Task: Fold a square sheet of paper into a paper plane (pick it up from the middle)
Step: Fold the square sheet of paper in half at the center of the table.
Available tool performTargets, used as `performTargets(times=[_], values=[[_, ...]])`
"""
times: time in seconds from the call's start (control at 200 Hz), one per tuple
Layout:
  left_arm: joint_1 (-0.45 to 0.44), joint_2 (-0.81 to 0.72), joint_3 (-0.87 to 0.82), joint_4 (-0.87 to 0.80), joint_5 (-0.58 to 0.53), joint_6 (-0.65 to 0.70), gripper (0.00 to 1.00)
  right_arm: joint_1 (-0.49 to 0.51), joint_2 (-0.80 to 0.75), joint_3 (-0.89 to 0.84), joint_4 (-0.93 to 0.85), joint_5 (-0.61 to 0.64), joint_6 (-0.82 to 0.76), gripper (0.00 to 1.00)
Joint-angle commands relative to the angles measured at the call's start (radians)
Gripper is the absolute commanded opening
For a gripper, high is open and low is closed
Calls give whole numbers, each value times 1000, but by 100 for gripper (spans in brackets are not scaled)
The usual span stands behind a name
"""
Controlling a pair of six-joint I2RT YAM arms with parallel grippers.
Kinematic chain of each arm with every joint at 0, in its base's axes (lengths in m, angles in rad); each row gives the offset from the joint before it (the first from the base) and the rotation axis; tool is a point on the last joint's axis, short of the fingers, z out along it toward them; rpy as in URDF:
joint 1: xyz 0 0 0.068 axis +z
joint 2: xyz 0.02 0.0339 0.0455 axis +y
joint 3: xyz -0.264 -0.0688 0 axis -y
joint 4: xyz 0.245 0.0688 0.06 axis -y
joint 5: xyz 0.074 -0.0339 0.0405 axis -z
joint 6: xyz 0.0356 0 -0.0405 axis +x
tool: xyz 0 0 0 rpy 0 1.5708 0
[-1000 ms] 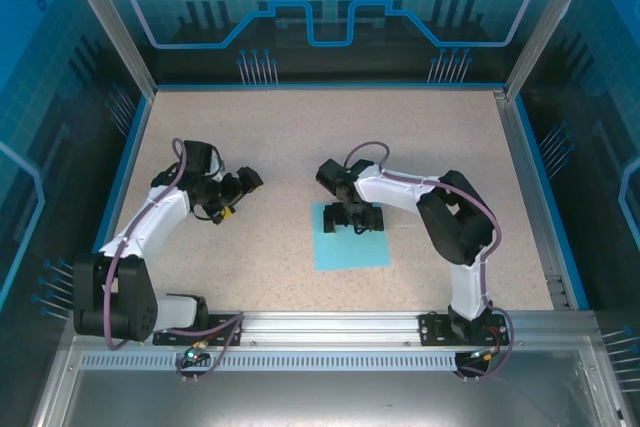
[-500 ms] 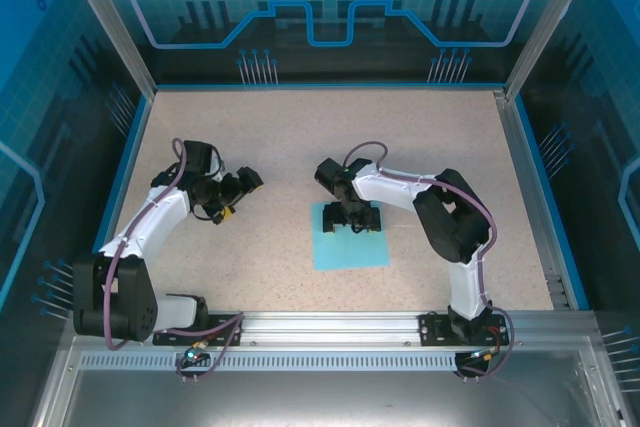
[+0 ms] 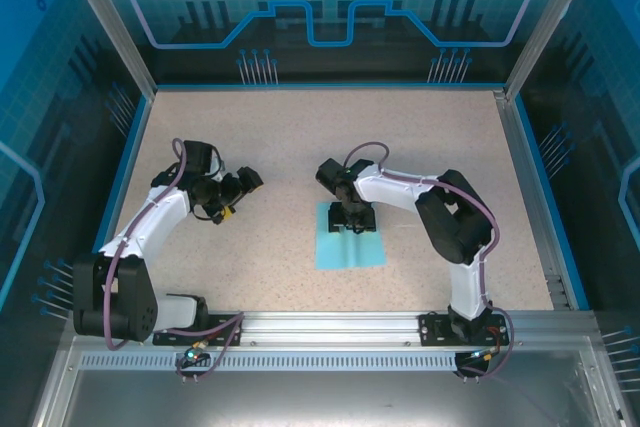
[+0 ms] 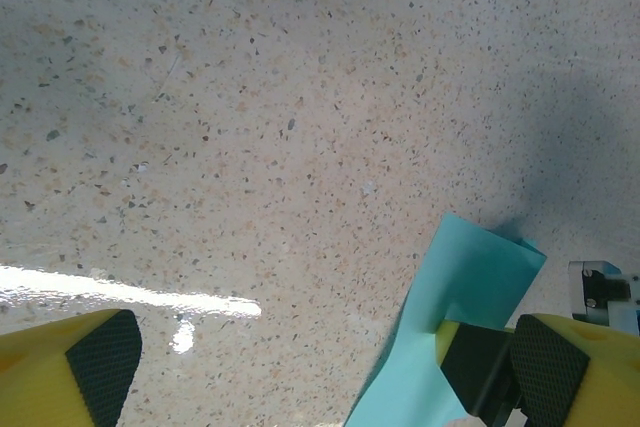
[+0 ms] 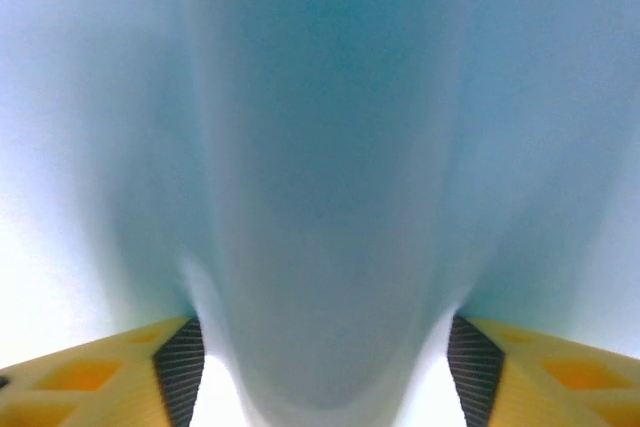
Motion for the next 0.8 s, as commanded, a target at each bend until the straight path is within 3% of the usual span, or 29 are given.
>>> performTargets(times=[0.0, 0.135, 0.25, 0.53, 0.675, 0.795], values=[[10, 4, -19, -3, 38, -10, 99, -6, 3, -46, 33, -20, 7, 55], [7, 1, -57, 37, 77, -32, 97, -2, -62, -61, 71, -54, 15, 35], [-2, -8, -99, 91, 110, -55, 93, -3, -147, -126, 205, -143, 2, 25], [-111, -17, -163, 235, 170, -94, 84, -49, -335, -331, 675, -509, 40, 25], [-186, -19, -190, 338, 194, -138, 80, -88, -303, -383, 759, -574, 66, 26], [-233, -9, -203, 383, 189, -163, 77, -109, -256, -387, 715, -547, 21, 29]])
